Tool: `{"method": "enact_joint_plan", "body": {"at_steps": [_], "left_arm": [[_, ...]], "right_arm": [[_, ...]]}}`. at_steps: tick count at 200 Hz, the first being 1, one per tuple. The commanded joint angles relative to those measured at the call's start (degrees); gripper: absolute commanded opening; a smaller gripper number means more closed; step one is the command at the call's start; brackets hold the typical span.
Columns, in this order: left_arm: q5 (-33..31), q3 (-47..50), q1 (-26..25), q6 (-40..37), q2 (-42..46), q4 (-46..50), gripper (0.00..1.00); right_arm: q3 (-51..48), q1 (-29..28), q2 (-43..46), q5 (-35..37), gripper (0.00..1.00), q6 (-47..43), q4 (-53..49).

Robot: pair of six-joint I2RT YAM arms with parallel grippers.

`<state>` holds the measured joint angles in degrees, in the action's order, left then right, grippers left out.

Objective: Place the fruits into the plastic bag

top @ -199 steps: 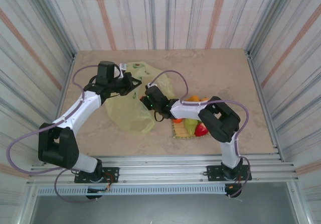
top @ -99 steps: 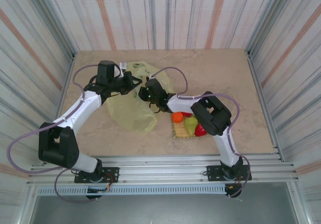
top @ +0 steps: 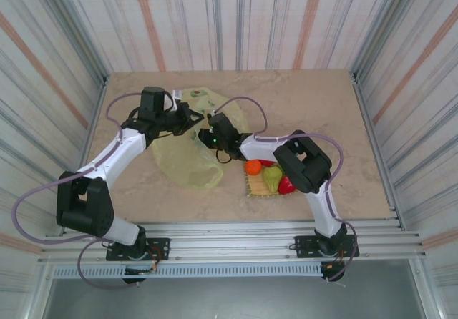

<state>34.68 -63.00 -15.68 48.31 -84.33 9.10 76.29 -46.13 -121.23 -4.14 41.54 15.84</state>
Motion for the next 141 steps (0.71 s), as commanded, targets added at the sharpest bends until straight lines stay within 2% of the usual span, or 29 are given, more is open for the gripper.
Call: {"method": "enact_joint_plan", "body": {"at_steps": [1, 141], "left_arm": [[1.01, -1.85, 0.87, -0.41, -0.23, 0.12, 0.0], [-0.46, -4.46, 1.01, -4.07, -1.89, 5.68, 0.0]], "right_arm": [[-2.3, -0.11, 5.17, -0.62, 0.74, -4.68, -3.69], [-16.16, -3.18, 29.46, 0.51, 0.7, -27.01, -27.98]]}}
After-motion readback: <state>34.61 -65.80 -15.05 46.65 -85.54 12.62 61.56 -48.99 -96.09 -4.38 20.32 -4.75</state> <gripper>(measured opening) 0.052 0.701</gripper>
